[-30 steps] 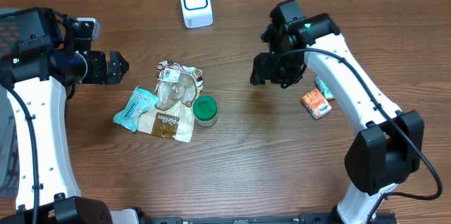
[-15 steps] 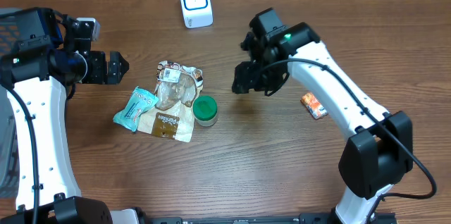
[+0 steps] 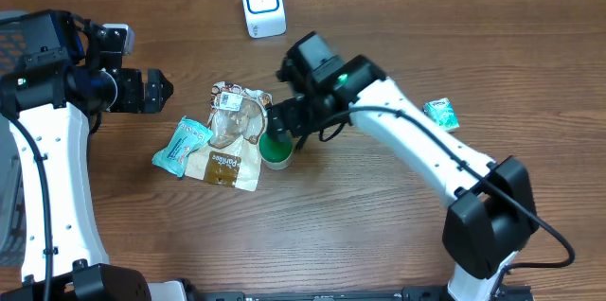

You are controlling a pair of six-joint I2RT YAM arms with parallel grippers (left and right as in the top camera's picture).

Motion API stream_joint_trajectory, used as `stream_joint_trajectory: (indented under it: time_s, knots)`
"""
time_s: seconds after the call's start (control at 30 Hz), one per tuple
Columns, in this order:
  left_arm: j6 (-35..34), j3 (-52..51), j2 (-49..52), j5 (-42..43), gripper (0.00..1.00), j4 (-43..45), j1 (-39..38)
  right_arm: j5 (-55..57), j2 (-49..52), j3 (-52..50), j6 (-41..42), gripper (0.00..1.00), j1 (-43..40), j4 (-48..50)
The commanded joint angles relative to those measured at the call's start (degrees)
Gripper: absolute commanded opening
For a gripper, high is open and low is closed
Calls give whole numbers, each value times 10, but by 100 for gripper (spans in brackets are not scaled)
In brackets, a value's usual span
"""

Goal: Scan the item barcode
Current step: 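Move the right gripper left toward the green-lidded jar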

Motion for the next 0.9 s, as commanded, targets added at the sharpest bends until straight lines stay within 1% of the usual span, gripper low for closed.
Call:
stream_joint_trajectory:
  time_s: [0.0, 0.1, 0.3, 0.37, 0.53, 0.8, 0.83, 0.87]
  knots:
    - [8, 13, -3, 7, 99, 0, 0, 96, -9, -2, -9, 99, 21, 21]
    - [8, 13, -3, 7, 100, 0, 0, 103, 1, -2, -33, 100, 34, 45]
    - [8, 13, -3, 7, 100, 0, -1, 102, 37, -2, -29, 100, 51, 54]
    - [8, 13, -3, 7, 100, 0, 0, 110, 48, -2, -15, 100, 61, 58]
    - [8, 13, -3, 7, 99, 0, 0, 175, 81, -2, 47, 100, 88, 60]
    - [8, 13, -3, 7, 99, 0, -1, 217, 111, -2, 81, 100, 104, 49]
    - [8, 13, -3, 7, 99, 0, 0, 218, 111, -2, 81, 99, 104, 48]
    - [8, 13, -3, 7, 100, 0, 0, 220, 111, -2, 81, 95, 104, 48]
